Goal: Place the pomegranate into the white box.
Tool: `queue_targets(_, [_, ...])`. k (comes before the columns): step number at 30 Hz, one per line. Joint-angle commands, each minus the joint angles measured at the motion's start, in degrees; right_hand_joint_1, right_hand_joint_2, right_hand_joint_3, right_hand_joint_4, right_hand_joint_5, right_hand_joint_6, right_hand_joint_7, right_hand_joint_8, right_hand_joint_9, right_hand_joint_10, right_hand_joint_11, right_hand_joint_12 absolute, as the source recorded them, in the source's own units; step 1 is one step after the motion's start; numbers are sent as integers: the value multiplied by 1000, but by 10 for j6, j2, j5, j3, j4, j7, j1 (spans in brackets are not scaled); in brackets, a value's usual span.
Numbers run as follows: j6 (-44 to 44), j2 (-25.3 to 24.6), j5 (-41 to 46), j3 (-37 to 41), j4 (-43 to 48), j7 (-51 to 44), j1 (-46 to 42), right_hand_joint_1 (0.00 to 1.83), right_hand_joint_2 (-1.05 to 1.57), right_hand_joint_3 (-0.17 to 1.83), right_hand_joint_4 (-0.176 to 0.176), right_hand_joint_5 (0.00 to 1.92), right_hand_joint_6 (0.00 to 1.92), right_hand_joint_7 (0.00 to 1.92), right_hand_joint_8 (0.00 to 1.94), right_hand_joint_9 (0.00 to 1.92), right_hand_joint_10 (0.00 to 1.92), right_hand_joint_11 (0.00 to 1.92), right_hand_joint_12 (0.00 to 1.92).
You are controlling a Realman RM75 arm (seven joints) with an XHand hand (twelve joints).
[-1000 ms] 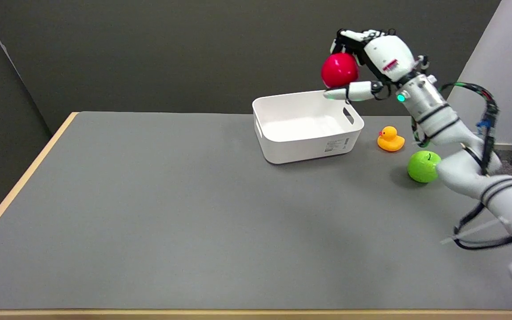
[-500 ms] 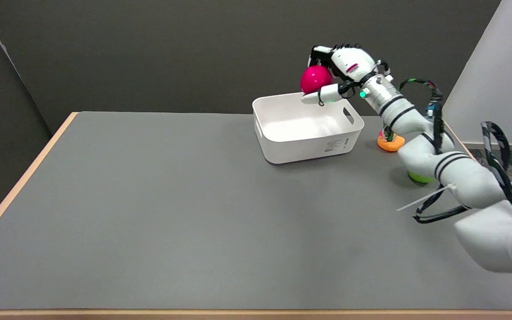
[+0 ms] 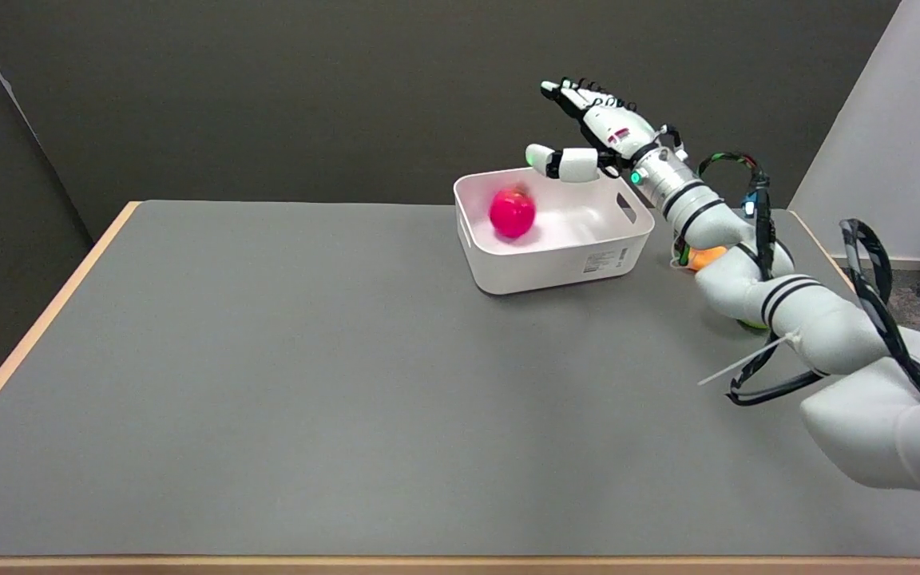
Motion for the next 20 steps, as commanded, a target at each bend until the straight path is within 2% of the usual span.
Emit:
queue_targets(1, [4, 42, 126, 64, 192, 56, -167, 187, 555, 971, 104, 27, 178, -1, 84, -1, 300, -1, 914])
queue_targets(7, [70, 63, 190, 120, 356, 55, -277, 178, 554, 968, 104, 24, 215, -1, 101, -1, 286, -1, 892])
queue_targets(9, [100, 70, 210, 134, 408, 52, -322, 154, 534, 943, 93, 28, 263, -1, 180, -1, 325, -1, 912])
queue_targets(12, [129, 73, 232, 143, 473, 44, -382, 143, 532, 930, 85, 63, 297, 72, 184, 25, 397, 1, 970])
queue_targets(14, [142, 72, 246, 145, 500, 33, -412, 138, 599, 942, 82, 144, 403, 220, 307, 117, 630, 12, 1101])
queue_targets(16, [163, 68, 252, 144, 514, 22, -436, 179, 662, 833, 83, 182, 392, 274, 309, 166, 655, 18, 1175])
queue_targets(20, [204, 68, 268, 131, 502, 9, -442, 197, 678, 833, 82, 218, 430, 350, 357, 227, 730, 84, 1234])
